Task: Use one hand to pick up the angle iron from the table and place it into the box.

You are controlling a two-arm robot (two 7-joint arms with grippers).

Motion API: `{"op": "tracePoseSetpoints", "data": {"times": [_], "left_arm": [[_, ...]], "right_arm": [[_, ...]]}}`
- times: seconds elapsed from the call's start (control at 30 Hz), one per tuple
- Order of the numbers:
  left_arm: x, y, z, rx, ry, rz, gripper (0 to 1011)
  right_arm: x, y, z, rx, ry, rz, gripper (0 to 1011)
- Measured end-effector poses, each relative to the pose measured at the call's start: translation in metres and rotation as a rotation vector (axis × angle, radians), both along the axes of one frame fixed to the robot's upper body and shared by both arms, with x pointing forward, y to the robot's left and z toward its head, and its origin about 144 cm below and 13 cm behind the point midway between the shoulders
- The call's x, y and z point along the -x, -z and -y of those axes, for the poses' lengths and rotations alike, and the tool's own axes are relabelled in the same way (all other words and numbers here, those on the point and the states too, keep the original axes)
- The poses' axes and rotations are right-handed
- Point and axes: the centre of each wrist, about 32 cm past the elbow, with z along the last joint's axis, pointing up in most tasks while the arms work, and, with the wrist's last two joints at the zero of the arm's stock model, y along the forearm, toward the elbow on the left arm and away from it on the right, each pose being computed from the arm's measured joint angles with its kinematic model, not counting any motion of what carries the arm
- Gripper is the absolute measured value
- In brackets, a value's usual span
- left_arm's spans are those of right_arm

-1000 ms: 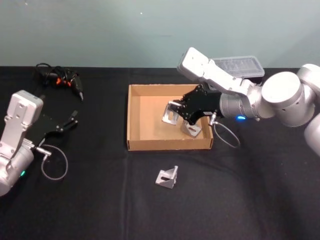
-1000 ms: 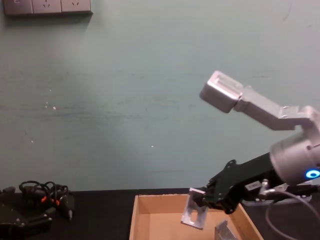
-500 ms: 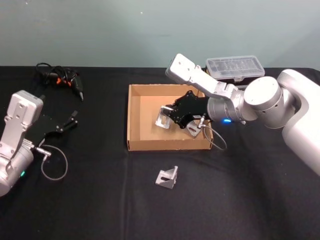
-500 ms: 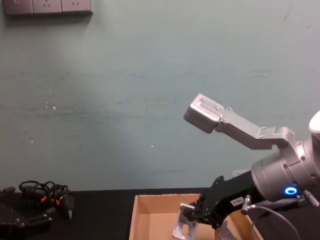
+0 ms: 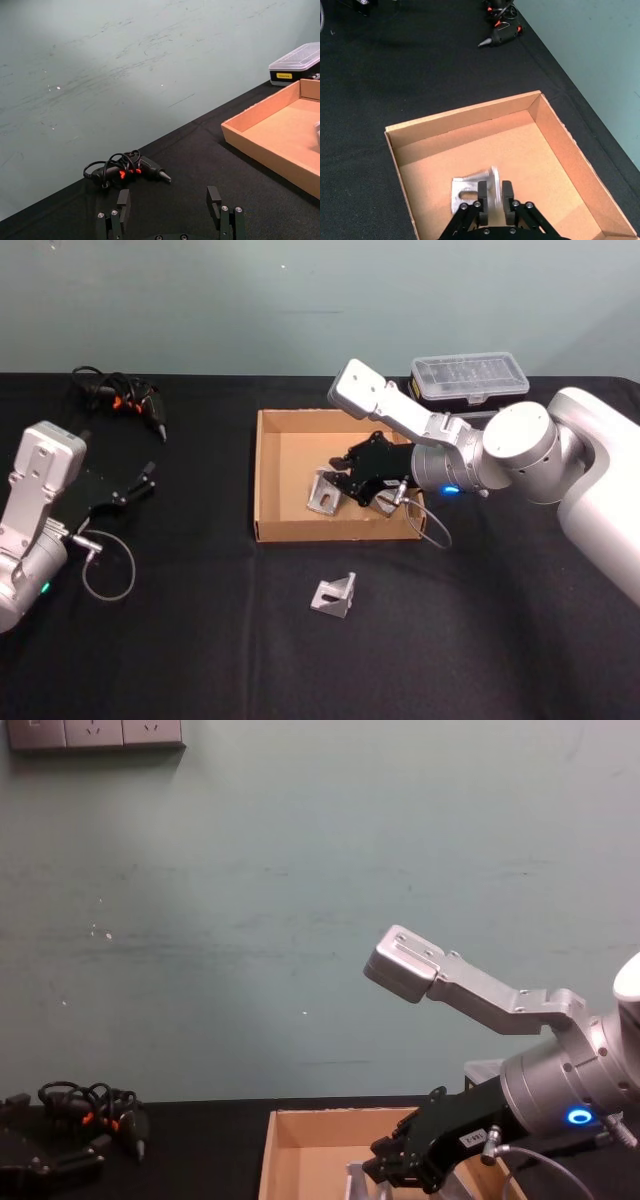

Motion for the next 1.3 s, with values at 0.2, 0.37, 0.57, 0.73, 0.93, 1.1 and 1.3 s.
{"op": "tracePoseSetpoints", "data": {"times": [0.2, 0.37, 0.57, 0.73, 0.93, 1.1, 1.3], "left_arm": [[0.000, 0.000, 0.000, 0.000, 0.000, 0.000, 1000], [0.000, 0.000, 0.000, 0.000, 0.000, 0.000, 1000], [0.000, 0.000, 0.000, 0.000, 0.000, 0.000, 1000], [0.000, 0.000, 0.000, 0.000, 0.000, 0.000, 1000], [0.000, 0.000, 0.000, 0.000, 0.000, 0.000, 1000], [0.000, 0.000, 0.000, 0.000, 0.000, 0.000, 1000], [0.000, 0.000, 0.000, 0.000, 0.000, 0.000, 1000]], "right_arm": [[0.001, 0.001, 0.001, -0.006, 0.008, 0.006, 335], [0.006, -0.001, 0.004, -0.028, 0.031, 0.032, 477], [0.013, -0.004, 0.007, -0.064, 0.060, 0.068, 704], [0.023, -0.006, 0.011, -0.115, 0.094, 0.106, 867], [0.036, -0.008, 0.019, -0.172, 0.130, 0.138, 994], [0.049, -0.009, 0.030, -0.230, 0.161, 0.151, 1003], [0.073, -0.009, 0.049, -0.321, 0.205, 0.165, 1003]]}}
